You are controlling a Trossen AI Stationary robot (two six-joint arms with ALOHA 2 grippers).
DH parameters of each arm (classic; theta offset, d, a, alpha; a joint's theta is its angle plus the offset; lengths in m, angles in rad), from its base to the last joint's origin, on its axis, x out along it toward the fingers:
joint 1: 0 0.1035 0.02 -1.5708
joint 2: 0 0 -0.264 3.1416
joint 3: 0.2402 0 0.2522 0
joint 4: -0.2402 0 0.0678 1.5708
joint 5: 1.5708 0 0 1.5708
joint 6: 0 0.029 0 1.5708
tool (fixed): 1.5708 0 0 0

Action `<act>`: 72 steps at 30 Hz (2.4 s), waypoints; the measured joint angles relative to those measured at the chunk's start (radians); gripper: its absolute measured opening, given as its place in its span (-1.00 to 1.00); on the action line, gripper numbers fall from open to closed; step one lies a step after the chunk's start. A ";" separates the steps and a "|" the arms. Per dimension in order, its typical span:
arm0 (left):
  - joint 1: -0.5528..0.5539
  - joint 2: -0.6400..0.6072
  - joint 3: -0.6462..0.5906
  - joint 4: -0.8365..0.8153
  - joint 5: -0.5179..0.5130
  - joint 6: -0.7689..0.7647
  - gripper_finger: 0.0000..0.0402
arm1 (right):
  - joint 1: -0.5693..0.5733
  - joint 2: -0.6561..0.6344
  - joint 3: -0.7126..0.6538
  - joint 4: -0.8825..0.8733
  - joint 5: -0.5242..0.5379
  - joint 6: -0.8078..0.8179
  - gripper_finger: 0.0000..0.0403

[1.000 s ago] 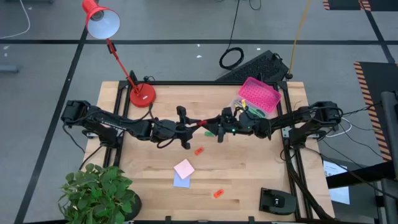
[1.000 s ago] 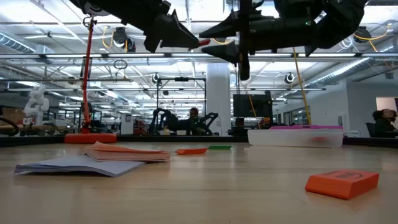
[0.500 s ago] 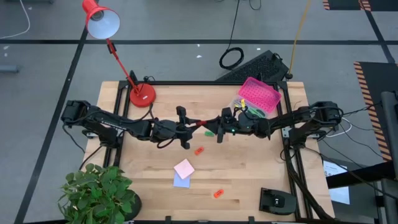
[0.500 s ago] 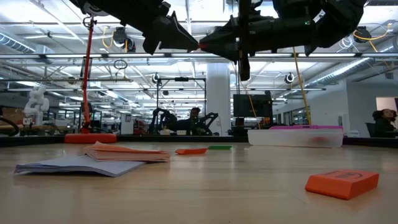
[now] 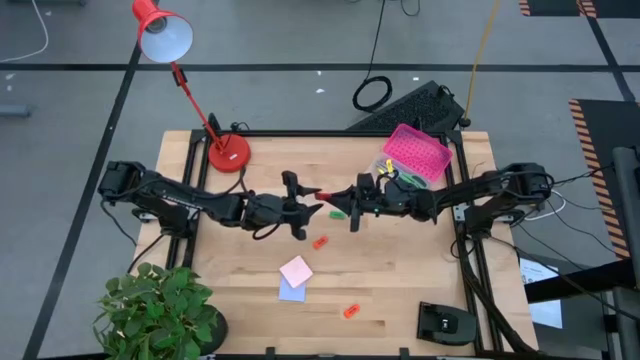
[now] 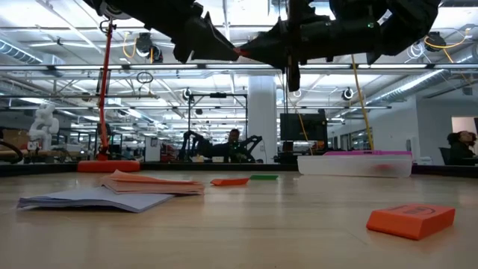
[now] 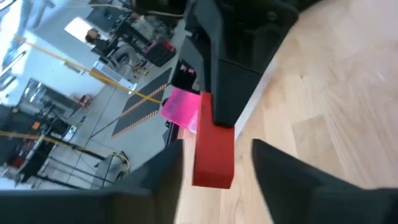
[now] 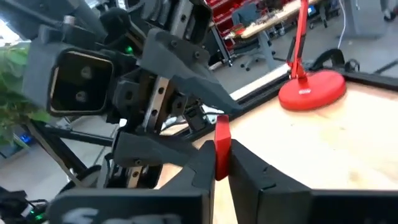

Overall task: Pack school essentials
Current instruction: Put the red eraser into the supply box

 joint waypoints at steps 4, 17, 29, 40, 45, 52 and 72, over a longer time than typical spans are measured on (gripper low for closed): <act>-0.022 0.000 0.000 0.014 -0.052 -0.052 0.32 | 0.000 -0.036 0.000 -0.050 0.000 -0.069 -0.95; -0.027 0.000 0.000 0.001 -0.121 -0.212 0.50 | -0.034 -0.269 -0.001 -0.402 0.001 -0.395 -0.95; 0.004 0.000 0.000 -0.064 0.020 -0.348 0.25 | -0.040 -0.456 -0.001 -0.940 0.120 -1.036 -0.95; 0.019 0.000 0.000 -0.082 0.044 -0.374 0.18 | -0.075 -0.484 -0.124 -1.038 0.346 -1.297 -0.95; 0.019 0.000 0.000 -0.081 0.067 -0.375 0.18 | -0.132 -0.483 -0.216 -0.996 0.343 -1.404 -0.95; 0.020 0.000 0.000 -0.075 0.083 -0.375 0.18 | -0.226 -0.483 -0.328 -0.774 0.235 -1.512 -0.94; 0.022 -0.001 0.000 -0.022 0.128 -0.394 0.18 | -0.449 -0.341 -0.401 -0.455 0.026 -1.732 -0.85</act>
